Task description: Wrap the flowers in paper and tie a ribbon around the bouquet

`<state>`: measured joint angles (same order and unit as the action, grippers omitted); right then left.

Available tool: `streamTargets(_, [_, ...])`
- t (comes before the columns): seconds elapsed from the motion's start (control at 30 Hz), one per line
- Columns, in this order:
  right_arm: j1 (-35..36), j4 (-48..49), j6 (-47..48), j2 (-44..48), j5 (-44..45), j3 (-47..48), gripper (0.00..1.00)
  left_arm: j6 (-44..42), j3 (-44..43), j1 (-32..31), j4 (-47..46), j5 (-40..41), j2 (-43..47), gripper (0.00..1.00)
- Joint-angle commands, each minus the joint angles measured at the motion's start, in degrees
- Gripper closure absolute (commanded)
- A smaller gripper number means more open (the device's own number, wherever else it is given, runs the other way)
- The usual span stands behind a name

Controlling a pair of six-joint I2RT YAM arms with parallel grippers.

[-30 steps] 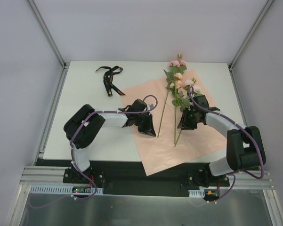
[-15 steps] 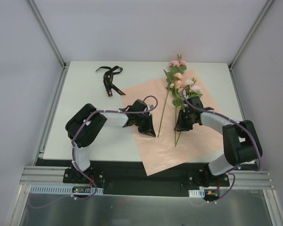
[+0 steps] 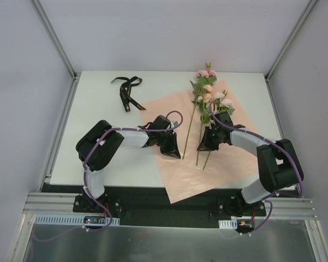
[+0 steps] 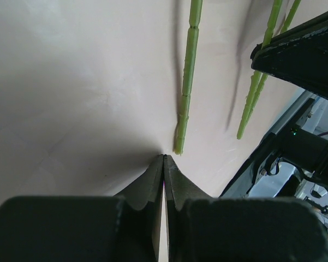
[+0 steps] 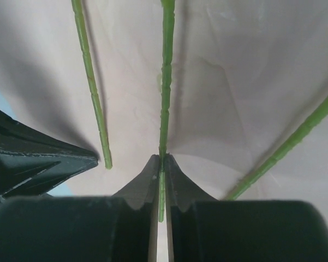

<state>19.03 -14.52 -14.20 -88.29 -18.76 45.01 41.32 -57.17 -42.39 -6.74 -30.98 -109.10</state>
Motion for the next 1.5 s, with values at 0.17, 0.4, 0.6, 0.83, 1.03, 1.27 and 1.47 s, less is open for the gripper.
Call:
streamTargets(0.17, [3.03, 4.86, -5.84, -2.85, -3.38, 3.32, 0.92, -0.01, 0.13, -0.85, -0.81, 1.89, 0.03, 0.98])
streamTargets(0.4, [2.95, -1.11, -1.46, -0.49, 1.78, 5.08, 0.65, 0.08, 0.39, -0.76, -0.82, 1.98, 0.55, 0.98])
streamTargets(0.6, [-4.94, -5.69, 3.38, 5.75, 3.3, 1.04, 0.58, -0.1, 0.48, -0.76, -0.82, 1.36, 0.38, 0.98])
streamTargets(0.83, [-7.78, -7.27, 5.5, 4.37, 6.19, 1.21, 0.58, 0.08, 0.13, -0.85, -0.82, 1.36, 0.47, 0.98])
streamTargets(1.03, [-8.04, -5.17, 4.53, 1.02, 5.41, 1.92, 0.62, 0.16, 0.21, -0.76, -0.82, 1.01, 0.47, 0.98])
streamTargets(1.27, [-7.95, -1.83, 2.95, -0.13, 3.56, 0.43, 0.71, 0.25, 0.13, -0.85, -0.82, 0.66, 0.73, 0.98])
streamTargets(1.47, [-7.78, -1.12, 1.63, 0.83, 2.33, 0.6, 0.97, 0.43, -0.31, -0.85, -0.82, 0.48, 0.73, 0.98])
